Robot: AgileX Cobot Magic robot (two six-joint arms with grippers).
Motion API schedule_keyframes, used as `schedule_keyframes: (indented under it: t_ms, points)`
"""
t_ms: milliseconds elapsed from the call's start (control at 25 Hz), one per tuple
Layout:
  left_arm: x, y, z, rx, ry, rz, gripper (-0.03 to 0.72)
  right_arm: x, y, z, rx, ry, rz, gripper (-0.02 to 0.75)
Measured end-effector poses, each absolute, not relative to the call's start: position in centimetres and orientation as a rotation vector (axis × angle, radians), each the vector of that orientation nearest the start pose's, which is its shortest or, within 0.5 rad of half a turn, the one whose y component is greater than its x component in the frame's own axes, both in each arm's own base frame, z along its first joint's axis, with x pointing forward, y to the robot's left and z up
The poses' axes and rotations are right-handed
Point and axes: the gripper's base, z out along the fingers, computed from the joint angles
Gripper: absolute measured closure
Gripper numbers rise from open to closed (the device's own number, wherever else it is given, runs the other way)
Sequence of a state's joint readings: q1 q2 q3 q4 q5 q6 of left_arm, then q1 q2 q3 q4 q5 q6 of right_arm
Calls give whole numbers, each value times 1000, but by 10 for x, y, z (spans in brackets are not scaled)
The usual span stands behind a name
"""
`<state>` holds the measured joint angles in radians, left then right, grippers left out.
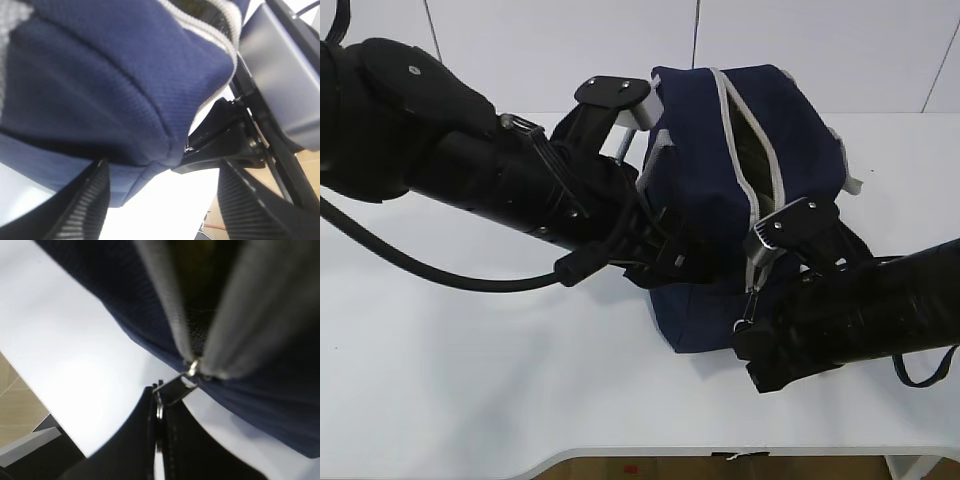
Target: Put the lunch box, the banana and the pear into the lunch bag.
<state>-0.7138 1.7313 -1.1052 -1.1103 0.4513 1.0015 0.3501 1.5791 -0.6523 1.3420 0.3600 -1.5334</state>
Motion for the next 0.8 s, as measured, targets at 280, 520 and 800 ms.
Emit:
schedule_keyframes:
  t_ms: [280,520,800]
  points:
    - [260,-269,229,945,2190,-817,211,249,124,165,-821,2344,497,731]
    - [264,-269,226,913,2194,-795,295,249,124,165,-821,2344,497,731]
    - [267,-274,209,852,2262,-835,510,249,124,165,-821,2344,499,731]
